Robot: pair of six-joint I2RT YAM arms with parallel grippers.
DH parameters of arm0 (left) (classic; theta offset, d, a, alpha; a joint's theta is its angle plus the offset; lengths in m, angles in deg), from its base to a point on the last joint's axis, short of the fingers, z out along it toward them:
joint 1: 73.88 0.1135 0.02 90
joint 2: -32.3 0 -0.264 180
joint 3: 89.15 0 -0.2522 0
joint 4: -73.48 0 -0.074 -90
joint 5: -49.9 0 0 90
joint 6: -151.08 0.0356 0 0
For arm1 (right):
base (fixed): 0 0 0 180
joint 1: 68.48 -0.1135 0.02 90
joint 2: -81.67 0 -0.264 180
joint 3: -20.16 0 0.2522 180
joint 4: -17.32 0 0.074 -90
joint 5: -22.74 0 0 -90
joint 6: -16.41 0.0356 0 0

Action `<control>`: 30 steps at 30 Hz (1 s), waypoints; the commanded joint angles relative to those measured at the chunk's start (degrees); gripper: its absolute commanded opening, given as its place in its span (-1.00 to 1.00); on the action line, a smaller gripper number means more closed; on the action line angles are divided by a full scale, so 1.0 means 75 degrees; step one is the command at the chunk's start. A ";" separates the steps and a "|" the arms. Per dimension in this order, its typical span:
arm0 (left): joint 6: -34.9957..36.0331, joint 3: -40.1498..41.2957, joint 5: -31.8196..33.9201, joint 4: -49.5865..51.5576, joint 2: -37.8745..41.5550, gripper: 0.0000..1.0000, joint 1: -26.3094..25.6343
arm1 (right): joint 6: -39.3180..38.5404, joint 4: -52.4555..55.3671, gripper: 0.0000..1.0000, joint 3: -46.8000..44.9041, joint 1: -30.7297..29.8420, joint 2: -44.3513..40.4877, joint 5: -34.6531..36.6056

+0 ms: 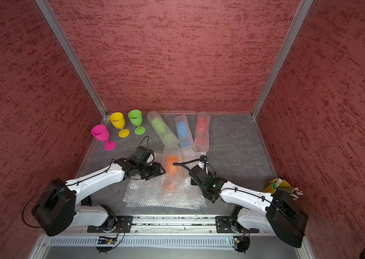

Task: Unpack wine glasses from bubble wrap
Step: Unwrap the bubble wrap.

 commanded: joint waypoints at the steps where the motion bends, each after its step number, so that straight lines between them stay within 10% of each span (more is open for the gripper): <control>1: -0.0059 0.0069 0.0527 0.0528 0.0797 0.29 0.0268 | 0.0268 -0.0117 -1.00 0.0001 0.0065 -0.0013 0.0085; 8: 0.0563 -0.1368 0.0344 0.0966 0.0686 0.27 -0.0853 | 0.0655 -0.0286 -1.00 -0.0052 0.0065 -0.0447 -0.0354; 17: 0.0054 -0.2782 -0.0538 -0.0224 -0.2091 0.21 -0.1931 | 0.0831 -0.0483 -1.00 -0.0237 0.0091 -0.0602 -0.0489; 30: 0.0386 -0.1844 0.0199 0.1131 -0.1243 0.23 -0.0766 | 0.0603 -0.0462 -1.00 -0.0403 0.0268 -0.0488 -0.0404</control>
